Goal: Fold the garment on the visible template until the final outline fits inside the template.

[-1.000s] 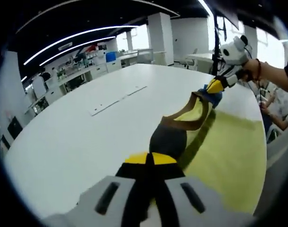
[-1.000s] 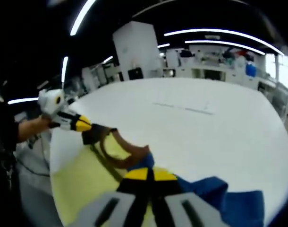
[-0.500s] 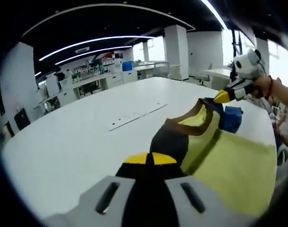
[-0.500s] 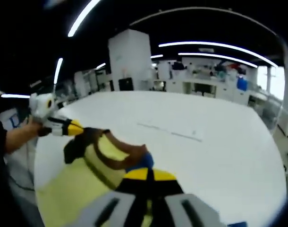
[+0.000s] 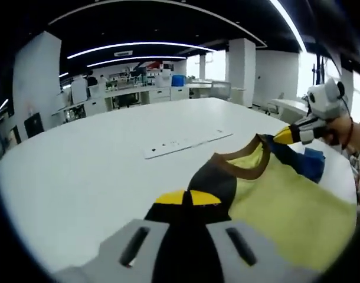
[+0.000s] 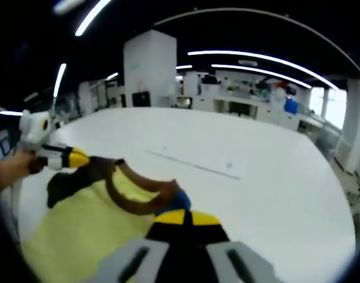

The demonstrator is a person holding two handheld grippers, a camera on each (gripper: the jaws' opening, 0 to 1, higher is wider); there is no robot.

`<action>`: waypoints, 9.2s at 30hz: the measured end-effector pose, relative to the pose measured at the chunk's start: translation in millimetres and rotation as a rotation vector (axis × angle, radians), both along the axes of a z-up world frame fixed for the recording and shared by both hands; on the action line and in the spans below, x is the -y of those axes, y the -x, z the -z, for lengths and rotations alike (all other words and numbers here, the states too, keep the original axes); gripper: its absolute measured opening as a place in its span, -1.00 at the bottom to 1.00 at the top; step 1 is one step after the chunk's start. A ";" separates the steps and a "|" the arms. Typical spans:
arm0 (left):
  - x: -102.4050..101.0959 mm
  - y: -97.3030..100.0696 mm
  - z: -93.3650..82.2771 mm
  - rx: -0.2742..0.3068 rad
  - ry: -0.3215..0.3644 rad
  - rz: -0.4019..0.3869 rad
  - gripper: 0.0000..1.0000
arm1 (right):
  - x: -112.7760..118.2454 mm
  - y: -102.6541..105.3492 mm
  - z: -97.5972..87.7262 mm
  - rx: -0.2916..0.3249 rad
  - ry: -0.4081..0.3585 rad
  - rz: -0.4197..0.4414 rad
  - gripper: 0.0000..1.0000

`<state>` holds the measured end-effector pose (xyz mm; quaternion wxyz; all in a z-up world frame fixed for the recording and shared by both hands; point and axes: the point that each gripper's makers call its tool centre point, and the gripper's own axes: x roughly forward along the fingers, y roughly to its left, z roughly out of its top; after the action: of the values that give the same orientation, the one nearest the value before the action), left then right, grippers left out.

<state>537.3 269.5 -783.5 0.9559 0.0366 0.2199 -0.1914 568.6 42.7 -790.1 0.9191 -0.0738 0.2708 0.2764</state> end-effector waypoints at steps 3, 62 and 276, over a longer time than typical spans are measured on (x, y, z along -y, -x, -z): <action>-0.4 -6.7 11.6 -0.016 -0.016 -0.003 -1.00 | 0.5 -7.0 15.0 -0.014 0.016 0.026 -1.00; -27.2 77.1 -21.4 -0.028 0.009 -0.010 0.98 | 98.3 97.8 -28.9 -0.165 -0.041 -0.002 0.85; -68.2 250.9 -27.0 -0.100 -0.012 0.003 0.98 | 5.9 76.7 -56.0 -0.271 -0.203 0.137 -1.00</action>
<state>286.3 337.8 -756.5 0.9431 0.0328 0.2686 -0.1931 491.9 36.7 -734.2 0.8935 0.0756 0.3675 0.2467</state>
